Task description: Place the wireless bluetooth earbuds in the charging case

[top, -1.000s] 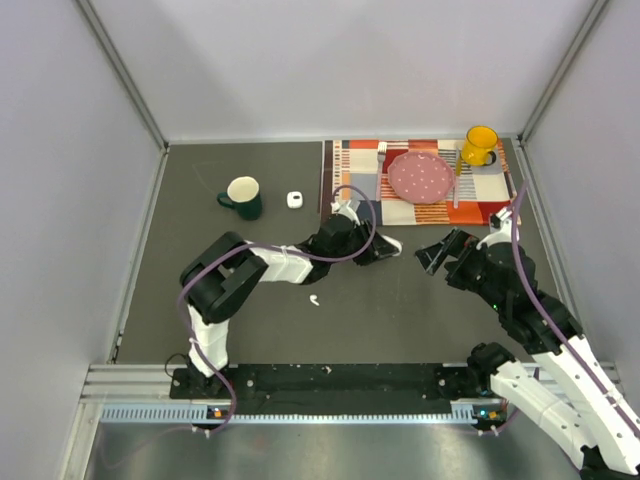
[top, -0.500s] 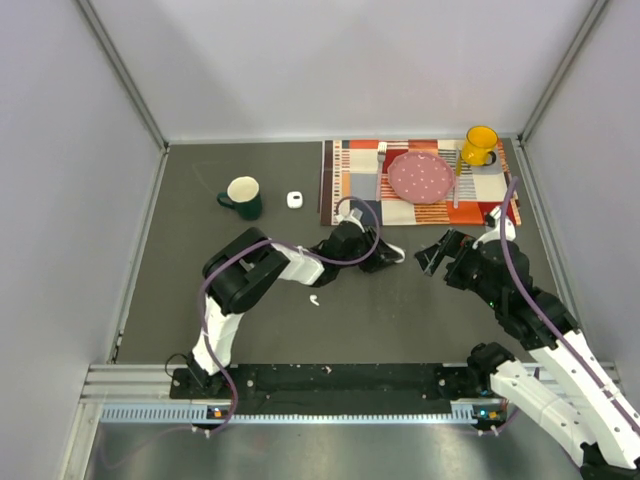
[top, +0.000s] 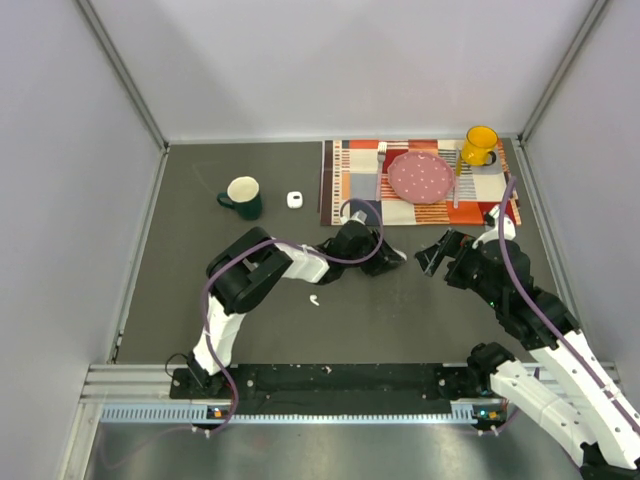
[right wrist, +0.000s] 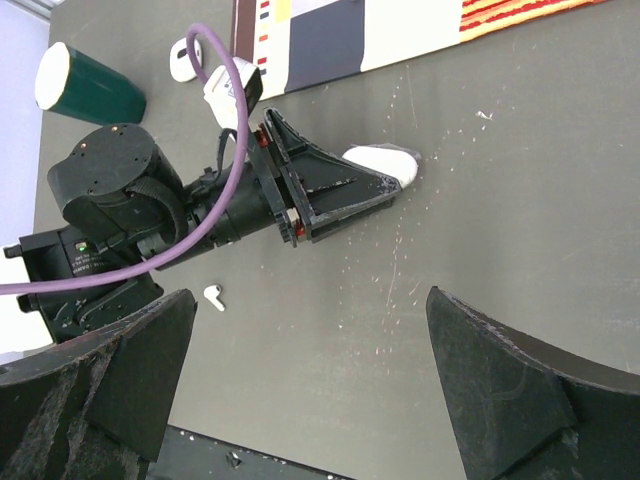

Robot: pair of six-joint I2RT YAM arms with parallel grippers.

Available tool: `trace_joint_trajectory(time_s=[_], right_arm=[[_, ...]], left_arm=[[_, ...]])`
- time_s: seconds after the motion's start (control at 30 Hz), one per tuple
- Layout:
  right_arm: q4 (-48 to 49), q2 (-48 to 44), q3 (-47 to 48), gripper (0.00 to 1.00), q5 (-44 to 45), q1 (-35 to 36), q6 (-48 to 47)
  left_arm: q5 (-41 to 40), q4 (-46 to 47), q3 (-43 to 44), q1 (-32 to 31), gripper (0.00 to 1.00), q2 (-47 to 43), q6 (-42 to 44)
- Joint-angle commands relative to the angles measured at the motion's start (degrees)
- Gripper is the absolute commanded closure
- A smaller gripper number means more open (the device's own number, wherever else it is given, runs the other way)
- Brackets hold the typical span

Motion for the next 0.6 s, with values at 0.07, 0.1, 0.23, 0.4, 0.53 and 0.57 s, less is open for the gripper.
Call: trace_joint_trajectory(time_s=[0.07, 0.1, 0.23, 0.4, 0.53, 0.57], right_arm=[[0.38, 0.16, 2.79, 0.01, 0.54, -0.74, -1.07], [0.38, 0.25, 2.79, 0.01, 0.54, -0.74, -1.07], [0.38, 0.16, 2.79, 0.01, 0.45, -0.74, -0.99], [0.38, 0.25, 2.53, 0.01, 0.28, -0.74, -0.72], [0.38, 0.34, 2.53, 0.01, 0.28, -0.74, -0.72], [0.38, 0.34, 2.53, 0.01, 0.36, -0.82, -0.72]], left_arm=[[-0.33, -6.27, 3.18, -0.53, 0.56, -0.27, 3.33], [-0.33, -6.28, 3.01, -0.62, 0.55, -0.45, 3.6], [-0.24, -6.01, 1.78, -0.62, 0.55, -1.32, 4.21], [-0.06, -6.28, -0.06, -0.88, 0.53, -2.99, 4.92], [-0.5, -6.63, -2.17, -1.67, 0.53, -6.24, 5.97], [-0.5, -6.72, -2.53, -1.85, 0.53, -6.86, 6.49]])
